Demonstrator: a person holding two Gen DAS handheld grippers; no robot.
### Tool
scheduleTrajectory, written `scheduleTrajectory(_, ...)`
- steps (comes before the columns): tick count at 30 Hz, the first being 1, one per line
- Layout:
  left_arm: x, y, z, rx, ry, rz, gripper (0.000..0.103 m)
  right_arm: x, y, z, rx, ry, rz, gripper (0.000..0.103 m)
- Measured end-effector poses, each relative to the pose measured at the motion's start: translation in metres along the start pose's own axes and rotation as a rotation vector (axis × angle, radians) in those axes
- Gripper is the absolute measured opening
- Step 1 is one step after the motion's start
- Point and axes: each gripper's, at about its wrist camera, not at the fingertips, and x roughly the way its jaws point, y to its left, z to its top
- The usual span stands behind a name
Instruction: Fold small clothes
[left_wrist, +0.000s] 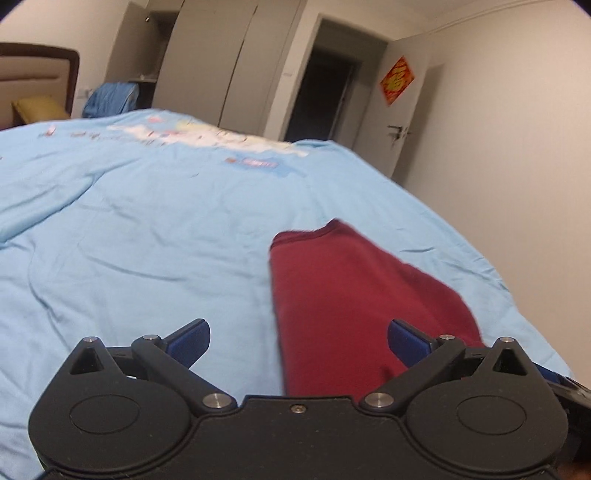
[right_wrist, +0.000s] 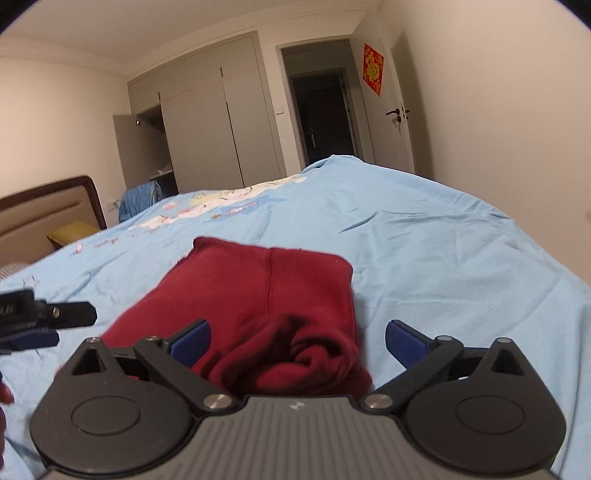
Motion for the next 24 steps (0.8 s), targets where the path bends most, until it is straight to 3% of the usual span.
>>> scheduleTrajectory(5, 0.000, 0.012, -0.008, -0.016, 0.078, 0.002, 0.102, -0.007, 0.002, -0.016, -0.030, 0.001, -0.064, 0.103)
scheduleTrajectory(10, -0.002, 0.015, -0.017, -0.021, 0.104, -0.004, 0.102, -0.016, -0.004, -0.028, -0.045, -0.011, -0.160, 0.103)
scheduleTrajectory(24, 0.002, 0.020, -0.024, -0.051, 0.148, -0.013, 0.102, -0.013, -0.017, -0.048, 0.024, 0.006, -0.150, 0.103)
